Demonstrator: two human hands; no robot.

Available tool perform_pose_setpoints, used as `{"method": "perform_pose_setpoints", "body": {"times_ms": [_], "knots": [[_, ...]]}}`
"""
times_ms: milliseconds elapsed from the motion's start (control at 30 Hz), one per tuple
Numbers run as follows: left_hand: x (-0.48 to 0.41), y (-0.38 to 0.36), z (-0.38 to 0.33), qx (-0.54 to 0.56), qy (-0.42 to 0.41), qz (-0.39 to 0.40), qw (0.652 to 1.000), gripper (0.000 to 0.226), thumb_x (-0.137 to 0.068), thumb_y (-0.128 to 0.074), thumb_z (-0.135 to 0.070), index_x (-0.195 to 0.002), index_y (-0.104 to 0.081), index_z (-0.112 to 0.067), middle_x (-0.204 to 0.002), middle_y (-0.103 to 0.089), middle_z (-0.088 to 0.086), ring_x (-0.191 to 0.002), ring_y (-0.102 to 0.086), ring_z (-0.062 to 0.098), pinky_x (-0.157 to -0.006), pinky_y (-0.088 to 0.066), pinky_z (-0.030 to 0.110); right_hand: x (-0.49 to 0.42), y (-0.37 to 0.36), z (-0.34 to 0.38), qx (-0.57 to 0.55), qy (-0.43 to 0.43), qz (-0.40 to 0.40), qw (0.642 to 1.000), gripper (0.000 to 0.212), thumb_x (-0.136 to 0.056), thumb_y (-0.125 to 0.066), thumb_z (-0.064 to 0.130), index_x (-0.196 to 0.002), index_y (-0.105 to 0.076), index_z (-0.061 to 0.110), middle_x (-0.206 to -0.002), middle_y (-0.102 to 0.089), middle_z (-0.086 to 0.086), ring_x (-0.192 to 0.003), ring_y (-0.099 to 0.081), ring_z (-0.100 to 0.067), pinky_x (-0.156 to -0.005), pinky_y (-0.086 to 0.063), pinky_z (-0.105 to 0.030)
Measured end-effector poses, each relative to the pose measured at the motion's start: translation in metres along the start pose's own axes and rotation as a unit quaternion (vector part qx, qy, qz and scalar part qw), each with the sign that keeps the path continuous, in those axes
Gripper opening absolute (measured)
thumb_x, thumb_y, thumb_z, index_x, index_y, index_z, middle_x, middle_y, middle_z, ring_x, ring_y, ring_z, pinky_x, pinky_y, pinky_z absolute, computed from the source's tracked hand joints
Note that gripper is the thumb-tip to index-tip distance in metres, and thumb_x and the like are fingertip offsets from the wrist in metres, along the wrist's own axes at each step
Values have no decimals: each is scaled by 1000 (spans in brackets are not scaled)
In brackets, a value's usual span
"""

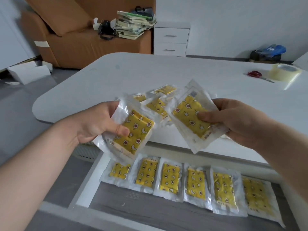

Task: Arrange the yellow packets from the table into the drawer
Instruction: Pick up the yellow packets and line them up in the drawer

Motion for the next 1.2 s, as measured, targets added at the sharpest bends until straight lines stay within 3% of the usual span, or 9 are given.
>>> {"method": "perform_pose_setpoints", "body": {"times_ms": [133, 200, 267, 367, 500, 600, 833, 1000, 1200], "knots": [[4, -18, 23, -234, 83, 87, 965, 42, -66, -83, 6, -100, -65, -13, -95, -76, 2, -87, -73, 15, -76, -61, 34, 20, -22, -27, 132, -14, 88, 987, 26, -72, -76, 17, -97, -75, 11, -90, -78, -8, -80, -74, -24, -73, -55, -32], [1, -29, 37, -381, 116, 140, 906, 36, -68, -85, -10, -92, -62, -26, -88, -72, -11, -76, -68, -1, -63, -54, 14, 27, -32, -43, 145, -37, 117, 982, 12, -77, -76, 13, -89, -75, 13, -80, -77, -2, -68, -72, -12, -62, -52, -19], [-5, -39, 53, -478, 150, 178, 847, 35, -69, -84, -21, -85, -55, -32, -81, -62, -19, -69, -60, -1, -53, -41, 10, 28, -39, -58, 165, -67, 125, 976, 9, -80, -77, 13, -88, -75, 17, -78, -77, 1, -67, -72, -9, -62, -52, -18], [-11, -48, 84, -539, 209, 217, 787, 42, -73, -81, -24, -106, -56, -29, -90, -53, -17, -80, -53, 7, -58, -38, 18, 21, -47, -77, 235, -96, 119, 960, 12, -80, -80, 23, -90, -74, 26, -82, -77, 9, -76, -73, -8, -75, -54, -27], [-12, -54, 116, -561, 251, 253, 747, 57, -77, -79, -21, -127, -52, -20, -105, -52, -6, -87, -49, 14, -58, -40, 20, 12, -64, -100, 340, -98, 119, 928, 12, -79, -78, 31, -73, -67, 30, -65, -69, 15, -56, -61, 3, -54, -42, -15], [-11, -56, 129, -567, 242, 263, 743, 56, -77, -79, -19, -127, -52, -19, -107, -52, -6, -90, -50, 16, -65, -43, 24, 8, -82, -125, 385, -104, 134, 907, 13, -80, -76, 33, -78, -66, 26, -73, -67, 9, -61, -61, -5, -54, -46, -18], [-13, -55, 144, -580, 191, 255, 750, 30, -75, -78, -19, -87, -52, -23, -84, -51, -8, -75, -52, 15, -60, -43, 27, 7, -119, -158, 389, -92, 193, 896, 20, -85, -71, 25, -73, -56, 29, -69, -56, 7, -52, -52, -4, -47, -42, -16], [-14, -49, 147, -515, 189, 230, 804, 21, -80, -73, -36, -69, -58, -27, -75, -59, -8, -64, -54, 12, -62, -51, 35, 10, -132, -169, 403, -97, 216, 884, 17, -85, -65, 28, -70, -58, 26, -70, -57, 6, -55, -53, -8, -51, -46, -23], [-16, -53, 144, -522, 163, 223, 807, 14, -84, -72, -29, -73, -63, -28, -69, -56, -16, -59, -49, 2, -54, -39, 19, 11, -130, -163, 456, -64, 188, 868, 23, -95, -53, 32, -87, -68, 16, -84, -66, 2, -66, -61, -12, -61, -55, -28]]}}
Point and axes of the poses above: each hand's wrist, its own x-axis away from the middle knuckle, its own y-axis out of the back of the hand, z = x × y, the point moved 3 cm from there along -x, towards the middle knuckle
